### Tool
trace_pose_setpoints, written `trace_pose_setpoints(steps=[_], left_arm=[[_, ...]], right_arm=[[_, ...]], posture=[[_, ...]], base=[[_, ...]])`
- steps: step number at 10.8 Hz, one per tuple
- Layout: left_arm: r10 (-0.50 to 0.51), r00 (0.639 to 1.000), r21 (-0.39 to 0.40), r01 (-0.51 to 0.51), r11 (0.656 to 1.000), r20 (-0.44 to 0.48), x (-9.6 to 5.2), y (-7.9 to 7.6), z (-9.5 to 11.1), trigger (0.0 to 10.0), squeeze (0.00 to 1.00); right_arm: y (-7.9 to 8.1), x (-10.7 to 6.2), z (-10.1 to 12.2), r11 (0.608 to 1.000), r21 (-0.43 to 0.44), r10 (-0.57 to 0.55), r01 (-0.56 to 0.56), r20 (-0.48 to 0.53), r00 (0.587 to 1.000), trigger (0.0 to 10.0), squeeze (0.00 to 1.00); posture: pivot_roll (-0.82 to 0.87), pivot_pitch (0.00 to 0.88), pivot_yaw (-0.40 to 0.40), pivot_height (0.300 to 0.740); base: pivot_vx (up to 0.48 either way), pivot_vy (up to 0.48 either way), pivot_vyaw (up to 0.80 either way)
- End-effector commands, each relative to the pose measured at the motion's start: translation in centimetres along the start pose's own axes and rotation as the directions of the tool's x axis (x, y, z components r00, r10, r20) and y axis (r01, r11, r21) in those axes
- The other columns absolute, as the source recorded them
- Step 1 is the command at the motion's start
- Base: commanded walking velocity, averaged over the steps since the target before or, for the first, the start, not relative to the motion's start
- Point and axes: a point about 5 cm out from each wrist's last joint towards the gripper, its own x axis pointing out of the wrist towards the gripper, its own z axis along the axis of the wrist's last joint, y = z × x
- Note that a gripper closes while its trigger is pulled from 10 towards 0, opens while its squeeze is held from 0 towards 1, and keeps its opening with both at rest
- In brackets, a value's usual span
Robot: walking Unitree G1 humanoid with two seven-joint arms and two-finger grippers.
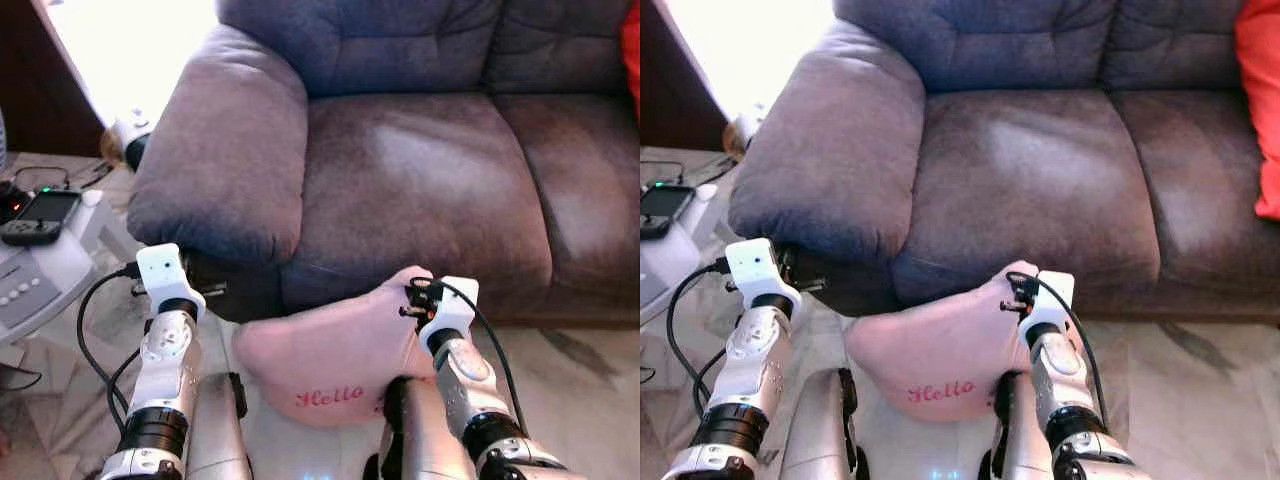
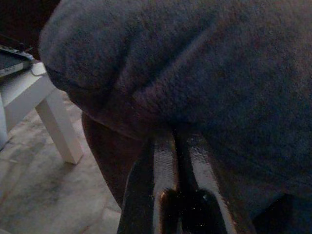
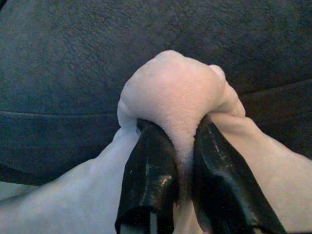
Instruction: Move the pillow to the sofa from floor
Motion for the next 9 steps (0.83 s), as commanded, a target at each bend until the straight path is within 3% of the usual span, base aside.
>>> trace_pose_setpoints(steps=[1, 7, 9], left_arm=[[0.011, 1.000, -0.006, -0.010, 1.000, 0.013, 0.20, 0.20, 0.24, 10.0, 0.00], [0.009, 1.000, -0.020, -0.008, 1.000, 0.030, -0.08, 0.54, 0.17, 10.0, 0.00], [-0.020, 0.999, -0.001, 0.020, 1.000, 0.045, -0.18, 0.07, 0.24, 10.0, 0.00]], right_arm=[[0.89, 1.36, 6.52, 0.998, -0.047, 0.049, -0.037, 0.271, 0.961, 10.0, 0.00], [0.98, 1.46, 6.41, 0.998, -0.053, 0.052, -0.039, 0.259, 0.964, 10.0, 0.00], [0.97, 1.50, 6.50, 0.998, -0.051, 0.050, -0.038, 0.260, 0.964, 10.0, 0.00]], posture=[[0.09, 0.042, -0.060, 0.588], [0.09, 0.039, -0.062, 0.588], [0.09, 0.040, -0.062, 0.588]], base=[[0.000, 0.000, 0.00], [0.000, 0.000, 0.00], [-0.283, 0.000, 0.00]])
